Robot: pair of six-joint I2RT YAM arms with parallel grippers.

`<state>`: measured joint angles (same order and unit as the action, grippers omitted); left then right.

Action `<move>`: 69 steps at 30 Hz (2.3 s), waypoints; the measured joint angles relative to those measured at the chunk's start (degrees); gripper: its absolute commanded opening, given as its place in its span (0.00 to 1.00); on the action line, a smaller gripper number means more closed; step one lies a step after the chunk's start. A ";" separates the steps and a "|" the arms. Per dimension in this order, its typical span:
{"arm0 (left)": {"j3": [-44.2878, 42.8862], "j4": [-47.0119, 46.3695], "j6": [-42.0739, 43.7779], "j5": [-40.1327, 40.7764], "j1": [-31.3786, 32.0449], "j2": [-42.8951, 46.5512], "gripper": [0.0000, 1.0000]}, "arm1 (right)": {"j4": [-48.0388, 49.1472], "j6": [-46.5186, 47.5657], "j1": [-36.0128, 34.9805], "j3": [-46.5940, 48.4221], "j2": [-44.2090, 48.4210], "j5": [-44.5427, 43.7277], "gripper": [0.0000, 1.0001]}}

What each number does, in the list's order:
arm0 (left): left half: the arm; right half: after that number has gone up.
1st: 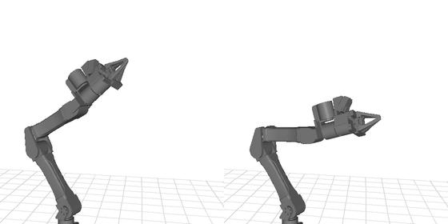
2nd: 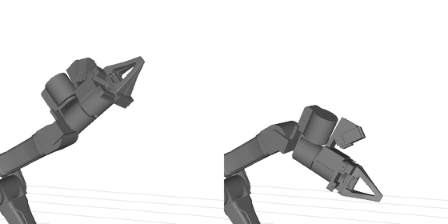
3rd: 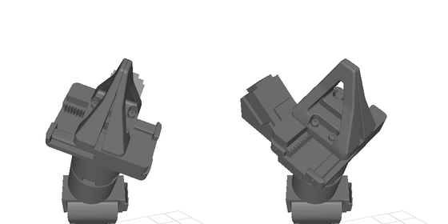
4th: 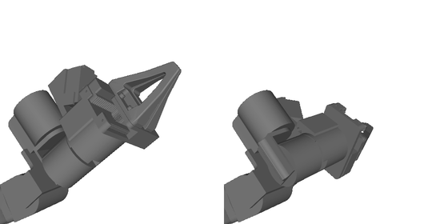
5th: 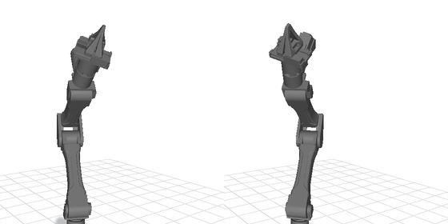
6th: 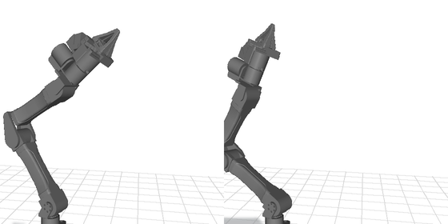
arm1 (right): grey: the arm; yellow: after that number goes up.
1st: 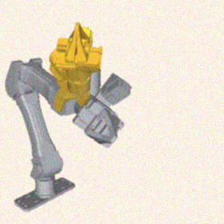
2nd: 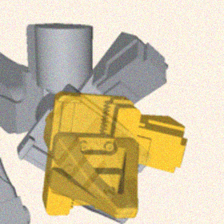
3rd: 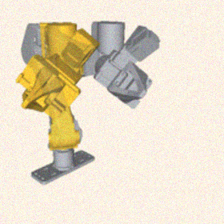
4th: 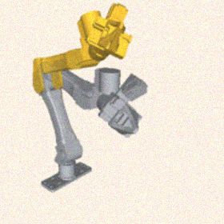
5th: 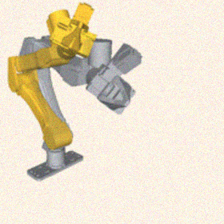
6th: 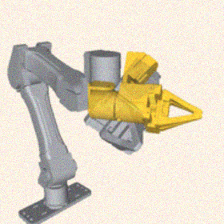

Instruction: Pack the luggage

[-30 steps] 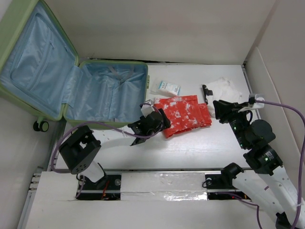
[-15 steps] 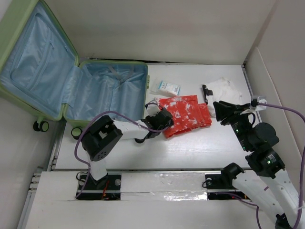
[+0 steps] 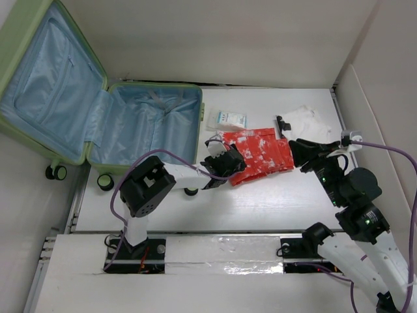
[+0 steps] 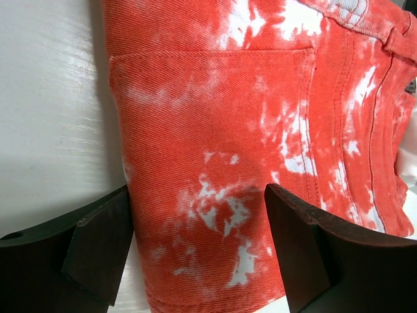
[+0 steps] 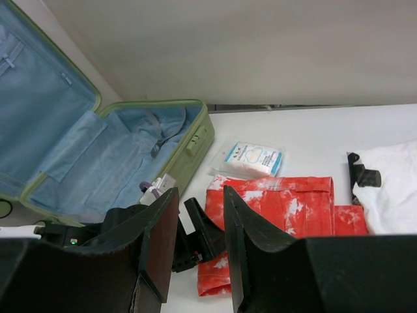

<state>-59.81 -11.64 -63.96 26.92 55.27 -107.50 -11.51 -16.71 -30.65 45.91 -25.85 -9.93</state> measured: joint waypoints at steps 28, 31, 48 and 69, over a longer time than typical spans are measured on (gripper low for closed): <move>3.72 -11.87 3.37 -3.34 -4.81 -1.77 0.00 | 0.81 -0.22 0.00 -0.37 -0.46 5.11 0.34; 5.73 -10.67 6.71 -3.32 -4.48 1.75 0.00 | 0.81 -0.22 0.00 -0.37 -0.44 5.53 0.34; -24.92 15.13 40.26 -27.36 -19.61 15.26 0.00 | 2.86 -0.17 0.00 -0.20 -1.22 4.98 0.35; -4.22 12.35 41.51 -37.81 -65.79 13.55 0.39 | 2.99 0.00 0.00 -0.22 -0.15 3.78 0.36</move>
<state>-64.03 0.71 -22.46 -10.90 -10.52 -93.95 -8.51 -16.71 -30.65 45.69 -26.00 -6.15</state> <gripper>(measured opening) 0.171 0.362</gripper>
